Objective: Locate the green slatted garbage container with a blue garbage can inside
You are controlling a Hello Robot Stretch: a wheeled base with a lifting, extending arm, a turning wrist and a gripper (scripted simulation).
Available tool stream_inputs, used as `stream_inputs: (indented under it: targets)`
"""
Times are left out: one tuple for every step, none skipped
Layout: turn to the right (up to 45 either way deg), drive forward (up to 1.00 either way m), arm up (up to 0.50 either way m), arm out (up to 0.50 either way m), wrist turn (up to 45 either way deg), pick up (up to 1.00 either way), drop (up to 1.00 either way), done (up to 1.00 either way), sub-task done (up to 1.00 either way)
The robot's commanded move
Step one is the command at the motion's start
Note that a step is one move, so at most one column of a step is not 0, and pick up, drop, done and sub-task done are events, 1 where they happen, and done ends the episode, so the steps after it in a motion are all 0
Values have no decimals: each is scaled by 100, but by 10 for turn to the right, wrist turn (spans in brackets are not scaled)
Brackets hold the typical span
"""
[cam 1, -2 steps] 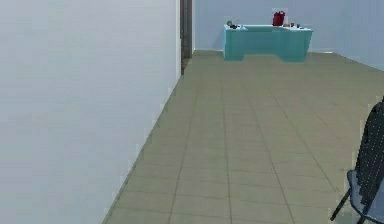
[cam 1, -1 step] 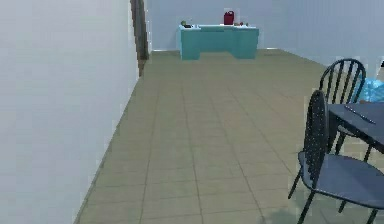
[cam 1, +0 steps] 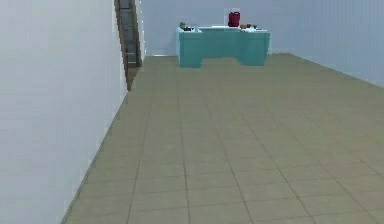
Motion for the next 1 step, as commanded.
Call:
stream_inputs:
  targets:
    - [30,0,0,0,0,0,0,0,0]
